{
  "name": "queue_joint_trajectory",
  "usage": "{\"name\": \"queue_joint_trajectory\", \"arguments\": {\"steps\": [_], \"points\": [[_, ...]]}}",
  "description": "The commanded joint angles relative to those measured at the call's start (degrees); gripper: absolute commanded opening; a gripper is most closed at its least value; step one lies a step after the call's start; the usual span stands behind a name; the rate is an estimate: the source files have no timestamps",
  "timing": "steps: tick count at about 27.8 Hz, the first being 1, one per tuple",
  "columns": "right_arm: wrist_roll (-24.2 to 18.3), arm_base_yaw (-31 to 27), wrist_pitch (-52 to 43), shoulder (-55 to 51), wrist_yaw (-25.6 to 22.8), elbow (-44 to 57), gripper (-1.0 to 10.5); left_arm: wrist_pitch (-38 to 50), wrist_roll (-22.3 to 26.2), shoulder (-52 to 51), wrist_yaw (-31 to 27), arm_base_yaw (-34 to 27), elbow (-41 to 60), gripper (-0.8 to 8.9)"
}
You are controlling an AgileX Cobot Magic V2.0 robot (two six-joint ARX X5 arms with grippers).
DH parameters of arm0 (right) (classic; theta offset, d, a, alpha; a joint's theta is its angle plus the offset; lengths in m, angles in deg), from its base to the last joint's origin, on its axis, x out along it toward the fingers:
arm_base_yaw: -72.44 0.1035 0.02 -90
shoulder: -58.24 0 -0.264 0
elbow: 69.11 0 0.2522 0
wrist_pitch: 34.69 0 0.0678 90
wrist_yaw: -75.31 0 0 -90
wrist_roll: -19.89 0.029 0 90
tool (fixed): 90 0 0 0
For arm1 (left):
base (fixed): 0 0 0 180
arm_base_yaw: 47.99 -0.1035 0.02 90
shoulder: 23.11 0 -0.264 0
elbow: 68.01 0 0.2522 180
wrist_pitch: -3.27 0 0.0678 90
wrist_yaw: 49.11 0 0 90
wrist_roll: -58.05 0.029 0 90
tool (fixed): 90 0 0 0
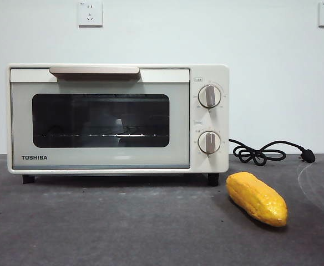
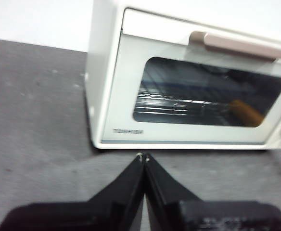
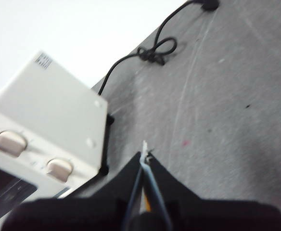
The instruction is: Take the corn from the table,put the corn in the oven
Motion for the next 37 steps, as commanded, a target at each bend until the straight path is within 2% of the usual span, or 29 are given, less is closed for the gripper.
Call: {"name": "queue_joint_trajectory", "arguments": {"steps": [1,5,11,20,24,26,27,31,35,37], "points": [[0.2,0.0,-0.5,-0.1,2.0,-2.5,0.0,2.1,-6.8,0.0,4.0,0.1,-0.7,-0.04],[-1.8,0.0,-0.4,-0.1,4.1,-8.0,0.0,3.8,-9.6,0.0,10.3,0.1,-3.1,-0.04],[-6.6,0.0,-0.3,2.8,7.8,-19.1,0.0,3.8,-11.0,0.5,11.2,0.1,-10.7,-0.05],[-10.3,0.0,-0.4,14.4,20.4,-35.1,0.0,3.7,-11.0,8.3,11.6,0.1,-27.3,-0.05],[-12.0,0.0,0.2,21.8,29.1,-41.2,0.1,3.3,-11.0,14.8,14.9,0.2,-35.5,-0.05],[-12.0,0.0,0.3,25.1,32.7,-43.4,0.6,3.0,-11.0,18.0,17.6,0.2,-38.9,-0.05],[-12.0,0.0,0.9,27.3,34.3,-44.8,1.3,2.8,-11.0,20.3,19.6,0.2,-41.1,-0.05],[-12.5,0.1,4.9,34.1,36.3,-49.1,3.3,0.2,-10.9,27.5,25.6,0.2,-48.3,-0.04],[-17.7,0.5,11.6,40.0,36.5,-52.7,4.5,-2.6,-10.7,34.2,30.3,0.2,-54.6,-0.04],[-21.0,1.5,15.8,42.8,35.9,-54.2,4.5,-3.4,-10.7,36.9,32.0,0.2,-56.8,-0.04]]}}
